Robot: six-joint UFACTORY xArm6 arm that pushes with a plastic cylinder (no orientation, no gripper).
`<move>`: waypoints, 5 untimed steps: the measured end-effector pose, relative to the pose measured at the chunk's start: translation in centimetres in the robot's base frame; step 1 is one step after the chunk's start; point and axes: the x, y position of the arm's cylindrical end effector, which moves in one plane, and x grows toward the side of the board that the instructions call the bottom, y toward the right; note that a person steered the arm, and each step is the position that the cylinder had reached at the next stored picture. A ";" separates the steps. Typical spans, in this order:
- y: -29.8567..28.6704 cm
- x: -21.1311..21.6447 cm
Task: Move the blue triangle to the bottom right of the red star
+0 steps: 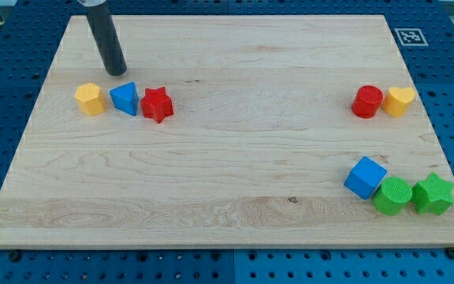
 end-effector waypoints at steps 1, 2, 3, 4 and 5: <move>0.0 1.2; -0.1 3.6; 0.1 5.7; 0.1 7.7; 0.1 8.0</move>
